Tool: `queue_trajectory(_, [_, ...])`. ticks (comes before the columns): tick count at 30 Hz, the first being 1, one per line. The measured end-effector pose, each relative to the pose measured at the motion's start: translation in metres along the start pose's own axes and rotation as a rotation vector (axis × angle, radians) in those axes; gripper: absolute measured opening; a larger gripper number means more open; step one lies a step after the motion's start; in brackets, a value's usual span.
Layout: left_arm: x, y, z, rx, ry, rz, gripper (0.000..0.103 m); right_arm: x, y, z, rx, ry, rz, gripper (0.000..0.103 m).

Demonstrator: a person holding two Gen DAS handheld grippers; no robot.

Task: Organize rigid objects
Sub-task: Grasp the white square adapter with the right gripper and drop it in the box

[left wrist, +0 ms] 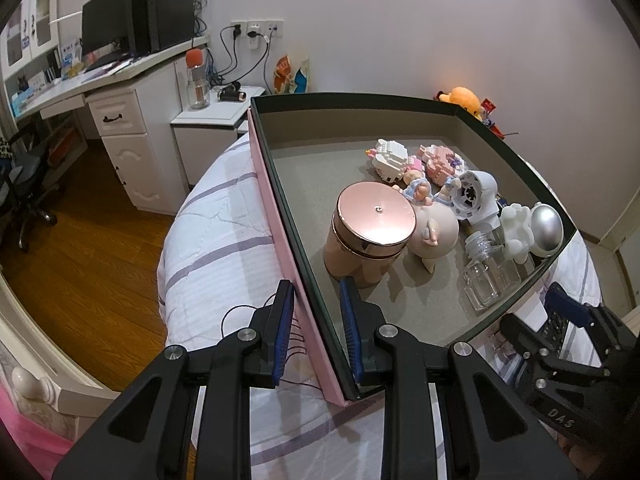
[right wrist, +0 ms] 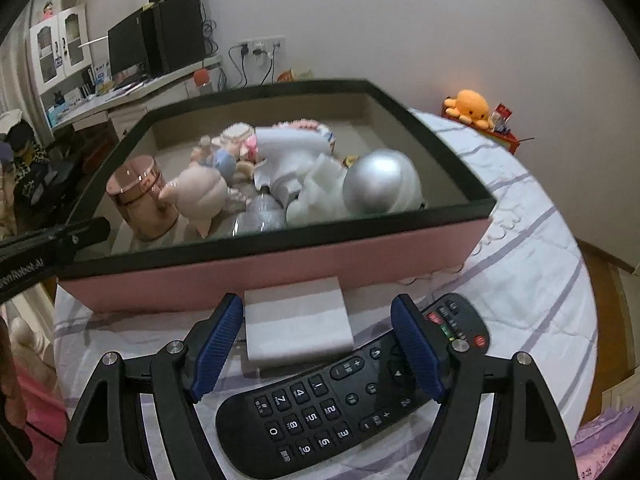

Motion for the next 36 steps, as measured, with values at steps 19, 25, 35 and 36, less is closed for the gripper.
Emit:
queue_trajectory(19, [0.0,0.001,0.0,0.004,-0.008,-0.002,0.024,-0.002,-0.056,0.043,0.152,0.025,0.005,0.053])
queue_trajectory(25, [0.0,0.001,0.0,0.005,-0.006,-0.003,0.024,-0.005,-0.054,0.088,0.267,0.052,-0.007,0.053])
queue_trajectory(35, [-0.002,0.001,-0.001,0.009,-0.003,-0.004,0.024,-0.031,-0.003,0.092,0.212,0.02,-0.006,0.056])
queue_trajectory(36, [-0.002,0.001,-0.001,0.01,-0.004,-0.005,0.024,-0.03,-0.004,0.092,0.211,0.019,-0.015,0.059])
Point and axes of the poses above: each gripper's, at about its wrist camera, not at the fingertips, and y roughly the way its jaws point, x to its right, z to its top, the point moved 10 cm from there along y, roughly the way its jaws point, and after that the axes turned 12 degrees about x, right-handed, at the moved point
